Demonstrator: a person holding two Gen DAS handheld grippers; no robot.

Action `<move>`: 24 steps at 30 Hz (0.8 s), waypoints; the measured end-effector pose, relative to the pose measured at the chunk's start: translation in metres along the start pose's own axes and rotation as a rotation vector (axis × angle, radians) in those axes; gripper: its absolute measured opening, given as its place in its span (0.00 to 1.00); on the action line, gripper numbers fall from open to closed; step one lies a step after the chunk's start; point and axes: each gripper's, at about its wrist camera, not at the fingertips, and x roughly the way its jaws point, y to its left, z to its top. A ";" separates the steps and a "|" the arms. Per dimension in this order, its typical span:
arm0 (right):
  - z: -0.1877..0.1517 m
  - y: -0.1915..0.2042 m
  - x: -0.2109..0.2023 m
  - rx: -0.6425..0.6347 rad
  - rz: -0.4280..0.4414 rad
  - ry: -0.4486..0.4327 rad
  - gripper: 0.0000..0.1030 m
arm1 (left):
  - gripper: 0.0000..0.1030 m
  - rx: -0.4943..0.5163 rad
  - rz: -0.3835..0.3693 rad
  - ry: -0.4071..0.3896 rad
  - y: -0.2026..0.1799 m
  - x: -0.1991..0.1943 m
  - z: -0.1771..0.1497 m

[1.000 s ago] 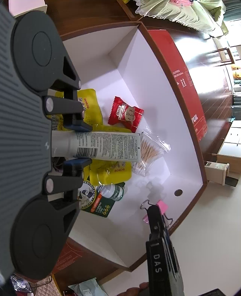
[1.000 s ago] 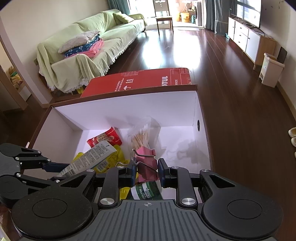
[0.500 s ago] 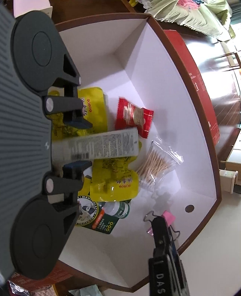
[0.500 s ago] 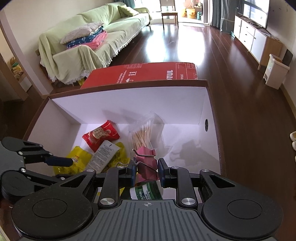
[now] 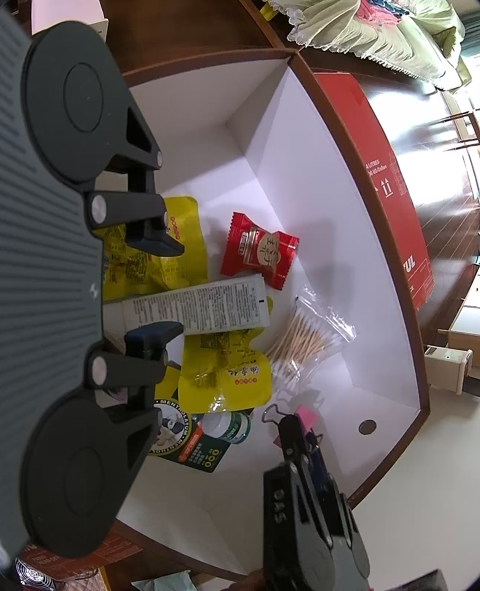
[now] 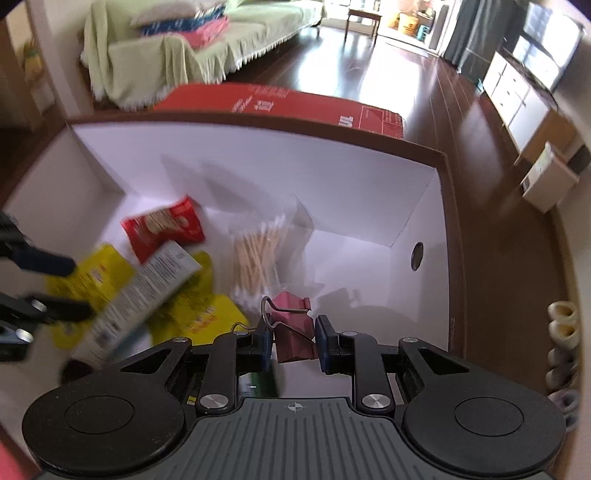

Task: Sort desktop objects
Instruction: 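Lower into the box and open the right tool while the left tool releases the tube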

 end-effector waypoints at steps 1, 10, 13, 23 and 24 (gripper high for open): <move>0.001 0.001 0.004 -0.017 -0.014 0.007 0.22 | 0.32 -0.002 -0.001 0.000 0.001 0.000 0.000; 0.008 -0.002 0.023 -0.026 -0.008 0.076 0.33 | 0.32 -0.006 0.005 0.007 0.002 -0.001 -0.003; 0.004 0.001 0.018 -0.011 0.028 0.052 0.58 | 0.38 -0.004 0.009 0.012 0.001 -0.001 -0.004; 0.000 -0.005 -0.014 0.105 0.078 0.031 0.58 | 0.55 0.003 0.049 0.013 -0.001 -0.010 -0.007; -0.001 -0.006 -0.019 0.118 0.083 0.030 0.58 | 0.56 0.002 0.052 0.014 -0.001 -0.011 -0.008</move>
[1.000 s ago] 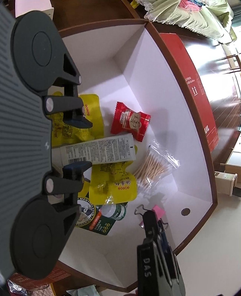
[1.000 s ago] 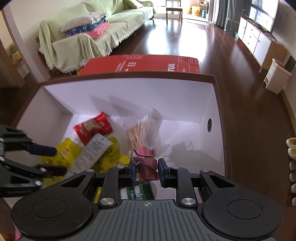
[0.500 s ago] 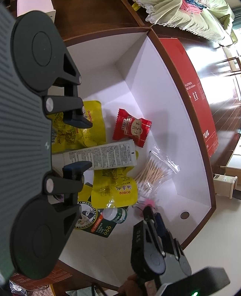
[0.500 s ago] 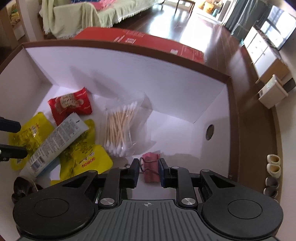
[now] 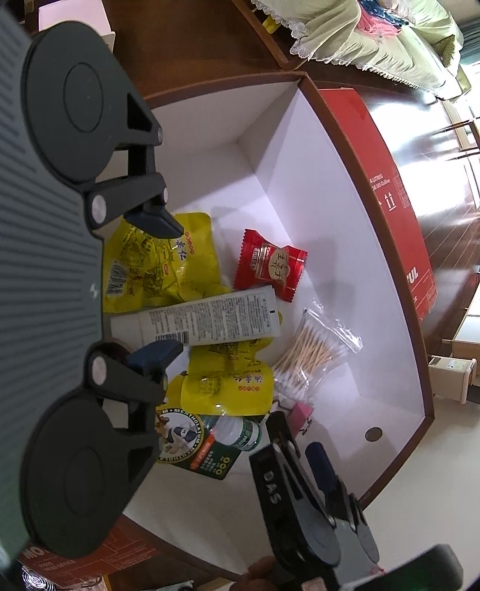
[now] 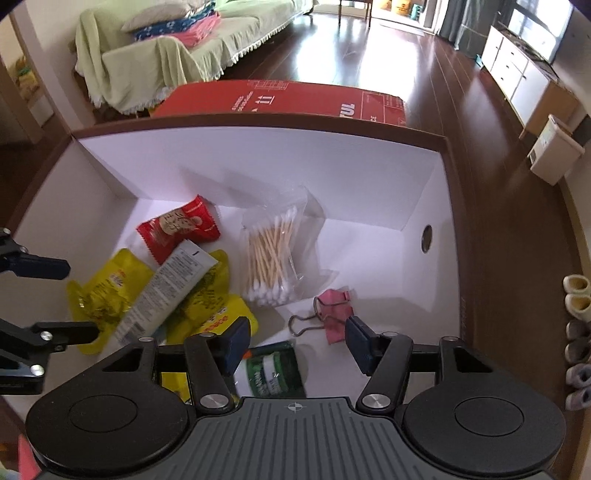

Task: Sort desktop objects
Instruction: 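Lower into the box and open the right tool while the left tool releases the tube, then withdraw both tools from the box toward the red packets on the mat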

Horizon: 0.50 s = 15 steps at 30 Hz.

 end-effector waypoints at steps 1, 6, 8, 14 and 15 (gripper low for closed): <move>-0.001 0.000 -0.004 0.014 0.006 -0.002 0.58 | 0.56 0.000 0.004 0.001 0.000 -0.001 0.000; -0.012 0.001 -0.025 0.070 0.026 -0.012 0.58 | 0.63 -0.004 0.018 -0.001 -0.003 -0.011 -0.002; -0.019 0.000 -0.034 0.092 0.028 -0.018 0.58 | 0.64 -0.007 0.025 -0.002 -0.005 -0.017 -0.004; -0.040 0.000 -0.062 0.161 0.017 -0.054 0.58 | 0.65 -0.025 0.052 0.018 -0.009 -0.032 -0.013; -0.043 0.001 -0.066 0.168 0.019 -0.059 0.58 | 0.65 -0.026 0.062 0.020 -0.010 -0.035 -0.015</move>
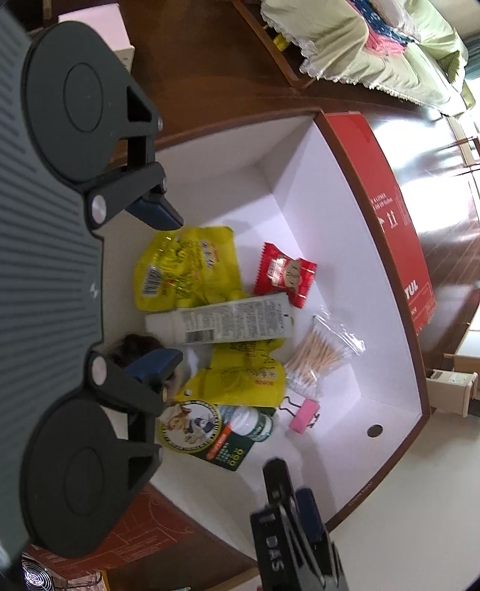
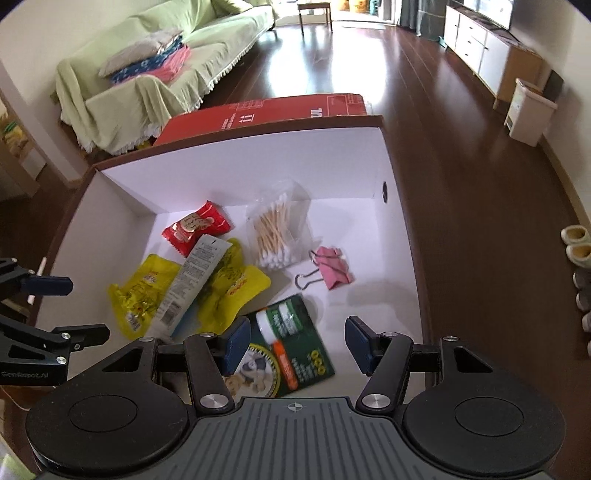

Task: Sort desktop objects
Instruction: 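Withdraw both tools from the box toward the red packets on the mat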

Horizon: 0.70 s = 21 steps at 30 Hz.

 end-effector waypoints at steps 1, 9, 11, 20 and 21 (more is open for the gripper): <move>-0.002 0.000 -0.005 0.005 0.001 -0.007 0.58 | 0.65 -0.001 0.007 0.001 -0.001 -0.003 -0.002; -0.020 0.008 -0.045 0.021 0.008 -0.081 0.58 | 0.67 -0.004 0.030 -0.034 -0.011 -0.037 -0.017; -0.025 0.010 -0.053 0.025 0.011 -0.094 0.58 | 0.68 -0.001 0.032 -0.048 -0.014 -0.047 -0.021; -0.056 0.013 -0.088 0.043 0.013 -0.139 0.58 | 0.68 0.018 0.025 -0.103 -0.035 -0.085 -0.044; -0.061 0.013 -0.090 0.048 0.013 -0.139 0.59 | 0.68 0.023 0.026 -0.107 -0.038 -0.089 -0.047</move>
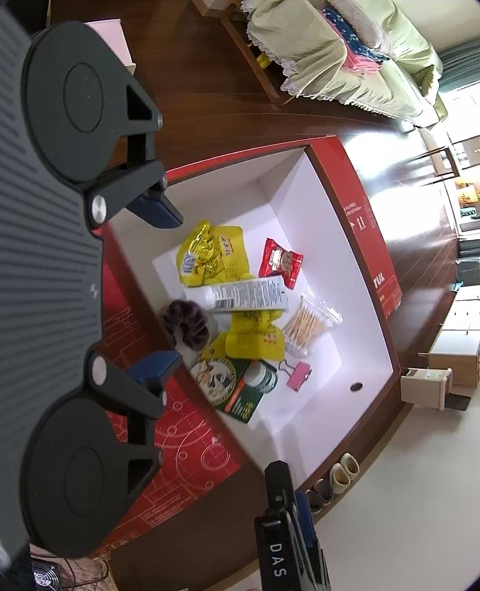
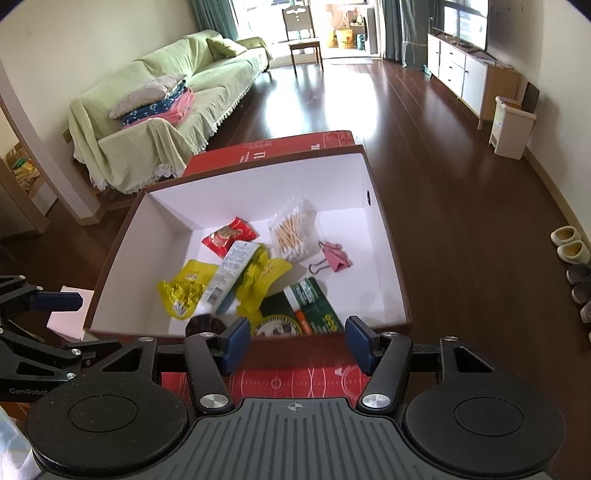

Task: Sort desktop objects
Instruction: 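Withdraw both tools from the box toward the red packets on the mat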

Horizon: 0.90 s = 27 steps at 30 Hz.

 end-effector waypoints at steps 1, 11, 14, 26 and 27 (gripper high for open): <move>-0.005 0.000 -0.002 0.005 -0.001 0.002 0.58 | 0.68 0.006 0.000 -0.003 -0.003 -0.003 -0.003; -0.053 0.003 -0.016 0.033 -0.007 0.053 0.58 | 0.68 0.065 -0.011 0.007 -0.028 -0.016 -0.033; -0.067 0.004 -0.013 0.035 -0.013 0.084 0.58 | 0.68 0.074 -0.017 0.021 -0.032 -0.014 -0.044; -0.099 0.018 0.003 -0.007 -0.009 0.191 0.58 | 0.67 0.102 -0.045 0.070 -0.034 0.002 -0.080; -0.101 0.021 0.006 -0.016 -0.003 0.202 0.58 | 0.67 0.102 -0.045 0.074 -0.033 0.004 -0.083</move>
